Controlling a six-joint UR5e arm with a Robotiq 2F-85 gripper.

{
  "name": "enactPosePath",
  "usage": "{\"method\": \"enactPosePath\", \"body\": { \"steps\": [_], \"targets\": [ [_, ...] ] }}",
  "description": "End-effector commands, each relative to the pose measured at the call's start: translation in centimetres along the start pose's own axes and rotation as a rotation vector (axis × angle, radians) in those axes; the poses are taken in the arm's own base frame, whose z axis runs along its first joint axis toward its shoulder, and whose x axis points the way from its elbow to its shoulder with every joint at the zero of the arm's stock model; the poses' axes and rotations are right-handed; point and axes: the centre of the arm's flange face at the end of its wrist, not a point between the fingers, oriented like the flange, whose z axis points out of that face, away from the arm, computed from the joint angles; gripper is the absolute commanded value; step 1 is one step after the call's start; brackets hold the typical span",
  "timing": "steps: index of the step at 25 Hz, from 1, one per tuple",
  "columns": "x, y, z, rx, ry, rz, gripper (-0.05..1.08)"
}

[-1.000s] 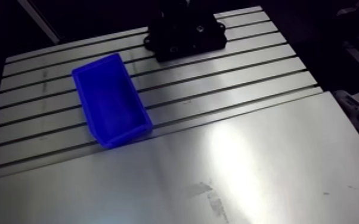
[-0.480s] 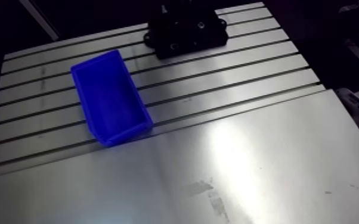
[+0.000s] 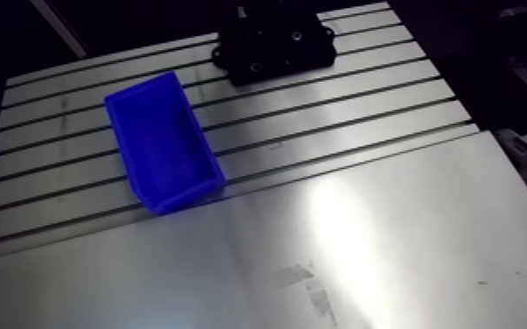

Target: Pick up the M10 bolt from the tray and put it into the blue bin.

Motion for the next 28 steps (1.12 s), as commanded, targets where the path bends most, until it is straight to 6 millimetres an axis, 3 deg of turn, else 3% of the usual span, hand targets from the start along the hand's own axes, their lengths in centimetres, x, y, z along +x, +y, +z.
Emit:
{"method": "enactPosePath", "body": {
  "steps": [1,28],
  "targets": [
    [-0.79,-0.53,-0.15,0.004,0.000,-0.011,0.52],
    [-0.81,-0.66,0.17,0.004,0.005,0.006,0.62]
  ]
}}
